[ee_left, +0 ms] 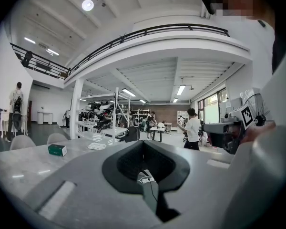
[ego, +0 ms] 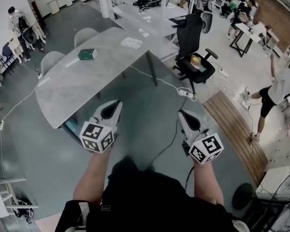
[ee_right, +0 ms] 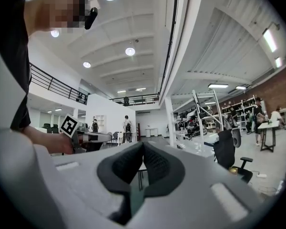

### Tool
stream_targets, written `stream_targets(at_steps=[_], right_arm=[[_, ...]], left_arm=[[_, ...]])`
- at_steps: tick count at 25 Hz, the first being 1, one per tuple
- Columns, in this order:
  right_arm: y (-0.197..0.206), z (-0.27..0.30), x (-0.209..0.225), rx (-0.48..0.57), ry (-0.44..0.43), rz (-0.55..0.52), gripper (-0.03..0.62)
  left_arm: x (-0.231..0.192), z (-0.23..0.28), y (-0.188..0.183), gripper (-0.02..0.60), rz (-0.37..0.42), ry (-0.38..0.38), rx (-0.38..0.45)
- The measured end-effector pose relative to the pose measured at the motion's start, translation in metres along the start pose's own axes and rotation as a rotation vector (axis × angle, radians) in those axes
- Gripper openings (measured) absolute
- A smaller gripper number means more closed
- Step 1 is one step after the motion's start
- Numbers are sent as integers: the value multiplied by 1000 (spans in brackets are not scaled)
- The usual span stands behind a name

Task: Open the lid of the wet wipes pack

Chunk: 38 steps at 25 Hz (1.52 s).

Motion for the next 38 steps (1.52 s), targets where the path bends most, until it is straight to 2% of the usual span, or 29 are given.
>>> stream_targets(at_steps=[4,9,17,23,31,38], right_arm=[[6,12,13,-15,-19,10,3],[14,48,27,-23,-42,23,3],[27,121,69,-80,3,34,3],[31,202,93,-134,22,21,3],[12,312,83,-136,-3,-11,3],[10,371,72,-135,-39,5,3]], left_arm=[[-2,20,2,11,-12,11,-11],[-29,50,5,11,-22,17,-24],[-100,116,-1,11,-43,41,-28],[-169,164,-8,11,-49,63,-15],[-257,171,-31,9,-69,101,48],[-309,170,-33,9,-105,54,21]])
Point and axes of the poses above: the fingertips, and each gripper's own axes: z forward along the fingers, x to its right, y out of its underside, the point moved 3 cm from there along -z, backward along the fingers, and after that the axes turned 4 degrees about -z, right-handed, at the moved point
